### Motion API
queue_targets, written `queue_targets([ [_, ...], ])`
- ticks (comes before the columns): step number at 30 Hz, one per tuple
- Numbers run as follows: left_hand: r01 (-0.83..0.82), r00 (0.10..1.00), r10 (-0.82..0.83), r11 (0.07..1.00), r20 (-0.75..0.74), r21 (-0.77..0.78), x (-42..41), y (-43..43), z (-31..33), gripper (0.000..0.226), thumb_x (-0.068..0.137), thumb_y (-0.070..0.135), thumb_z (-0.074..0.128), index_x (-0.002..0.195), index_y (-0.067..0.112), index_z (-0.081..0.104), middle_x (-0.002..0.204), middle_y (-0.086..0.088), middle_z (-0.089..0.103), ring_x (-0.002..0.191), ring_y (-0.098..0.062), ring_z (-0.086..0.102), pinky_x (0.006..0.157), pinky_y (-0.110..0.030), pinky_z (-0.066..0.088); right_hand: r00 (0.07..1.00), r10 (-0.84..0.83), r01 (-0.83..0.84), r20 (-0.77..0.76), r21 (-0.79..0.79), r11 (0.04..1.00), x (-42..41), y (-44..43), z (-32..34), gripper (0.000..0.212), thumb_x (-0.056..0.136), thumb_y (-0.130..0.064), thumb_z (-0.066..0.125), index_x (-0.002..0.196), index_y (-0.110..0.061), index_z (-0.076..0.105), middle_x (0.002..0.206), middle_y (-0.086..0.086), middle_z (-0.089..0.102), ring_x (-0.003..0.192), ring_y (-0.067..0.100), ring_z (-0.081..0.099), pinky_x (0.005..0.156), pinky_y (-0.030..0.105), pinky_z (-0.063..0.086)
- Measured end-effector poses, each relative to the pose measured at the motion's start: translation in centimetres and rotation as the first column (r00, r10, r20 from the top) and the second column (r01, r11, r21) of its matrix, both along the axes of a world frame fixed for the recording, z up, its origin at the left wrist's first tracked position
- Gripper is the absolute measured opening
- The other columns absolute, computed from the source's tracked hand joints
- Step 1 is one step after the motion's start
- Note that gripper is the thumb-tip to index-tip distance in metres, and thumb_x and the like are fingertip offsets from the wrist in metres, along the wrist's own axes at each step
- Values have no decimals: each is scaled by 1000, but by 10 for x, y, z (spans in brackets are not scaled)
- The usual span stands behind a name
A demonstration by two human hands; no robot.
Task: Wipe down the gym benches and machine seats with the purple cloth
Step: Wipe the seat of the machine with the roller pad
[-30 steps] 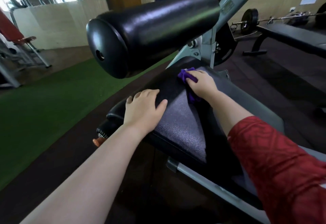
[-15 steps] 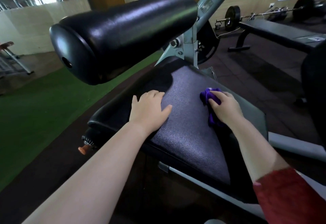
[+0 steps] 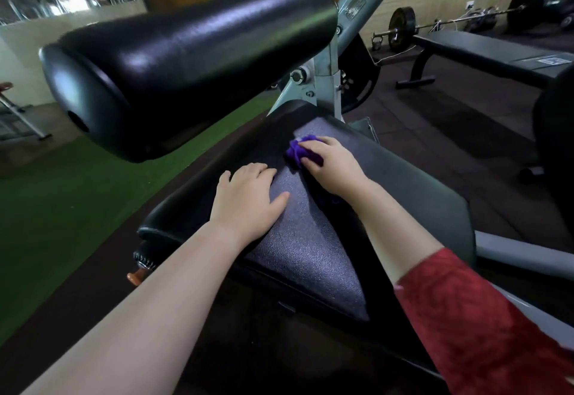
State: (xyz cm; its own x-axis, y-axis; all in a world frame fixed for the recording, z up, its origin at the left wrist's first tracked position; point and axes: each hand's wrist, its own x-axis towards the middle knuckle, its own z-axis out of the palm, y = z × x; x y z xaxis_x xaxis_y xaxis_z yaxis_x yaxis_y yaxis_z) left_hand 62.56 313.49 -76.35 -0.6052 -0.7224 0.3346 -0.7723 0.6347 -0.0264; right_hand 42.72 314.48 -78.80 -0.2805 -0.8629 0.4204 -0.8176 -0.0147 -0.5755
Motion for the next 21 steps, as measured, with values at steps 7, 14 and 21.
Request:
queue_targets([
  [7,-33,999,32,999,42,21,-19,-31,11,62,87,57,45,139,23,44,147,2,39,137,-17,32,111,-50,27,1000,18,-18,-6,22,1000,-22,-80,21,37,90,-31,53,127,-32,57,132,6,51,127,18,43,99,26,34],
  [14,-109,993,103,986,48,128,-37,-37,17,62,86,58,47,140,29,43,147,5,36,138,-17,28,113,-58,17,965,-217,213,148,41,976,-55,-95,13,35,93,-32,49,127,-27,57,127,16,51,121,30,48,98,29,35],
  [21,-92,994,83,986,71,139,-31,-20,13,61,91,55,43,144,25,37,154,1,29,145,-19,18,114,-58,12,866,-457,437,204,136,889,-96,-18,-27,37,91,-33,52,127,-30,56,128,15,48,116,34,51,98,32,38],
])
